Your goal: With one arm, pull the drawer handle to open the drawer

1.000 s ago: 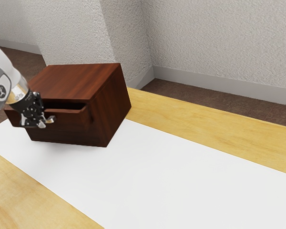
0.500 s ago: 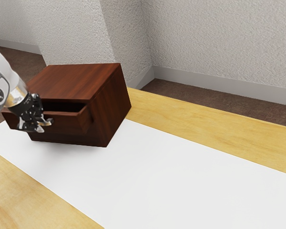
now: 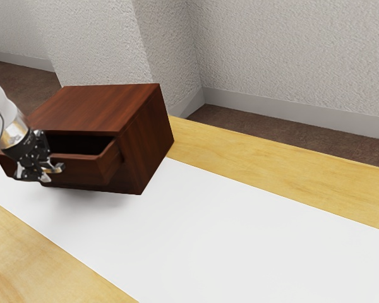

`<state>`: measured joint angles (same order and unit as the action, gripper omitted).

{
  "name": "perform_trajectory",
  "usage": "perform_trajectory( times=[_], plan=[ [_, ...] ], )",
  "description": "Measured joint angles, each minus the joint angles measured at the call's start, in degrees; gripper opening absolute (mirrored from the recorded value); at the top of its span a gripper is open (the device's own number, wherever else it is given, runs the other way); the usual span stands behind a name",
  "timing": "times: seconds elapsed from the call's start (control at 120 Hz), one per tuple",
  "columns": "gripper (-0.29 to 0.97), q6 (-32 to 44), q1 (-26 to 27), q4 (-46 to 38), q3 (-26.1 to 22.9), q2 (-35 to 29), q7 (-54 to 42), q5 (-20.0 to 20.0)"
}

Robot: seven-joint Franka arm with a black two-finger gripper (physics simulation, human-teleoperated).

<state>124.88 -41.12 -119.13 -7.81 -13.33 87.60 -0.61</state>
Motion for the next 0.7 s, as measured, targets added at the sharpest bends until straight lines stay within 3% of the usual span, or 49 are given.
perform_trajectory(
  times=[0.7],
  plan=[
    [0.1, 1.04, -0.76, -5.92, 0.01, -5.52, -0.16, 0.05]
  ],
)
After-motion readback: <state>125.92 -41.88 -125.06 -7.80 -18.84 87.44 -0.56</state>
